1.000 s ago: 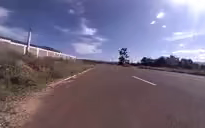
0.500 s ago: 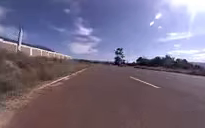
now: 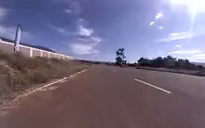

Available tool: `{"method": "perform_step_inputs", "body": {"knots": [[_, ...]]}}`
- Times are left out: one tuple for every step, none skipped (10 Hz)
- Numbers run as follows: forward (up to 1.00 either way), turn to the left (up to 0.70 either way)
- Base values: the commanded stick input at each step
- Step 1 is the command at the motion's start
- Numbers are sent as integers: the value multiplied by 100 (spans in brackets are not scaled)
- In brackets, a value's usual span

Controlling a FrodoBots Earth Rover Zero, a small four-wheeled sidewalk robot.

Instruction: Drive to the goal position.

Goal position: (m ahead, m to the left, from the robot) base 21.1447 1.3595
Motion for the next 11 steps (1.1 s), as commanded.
{"method": "perform_step_inputs", "body": {"knots": [[98,0],[98,0],[98,0],[98,0],[98,0],[98,0],[98,0],[98,0],[98,0],[98,0],[98,0]]}}
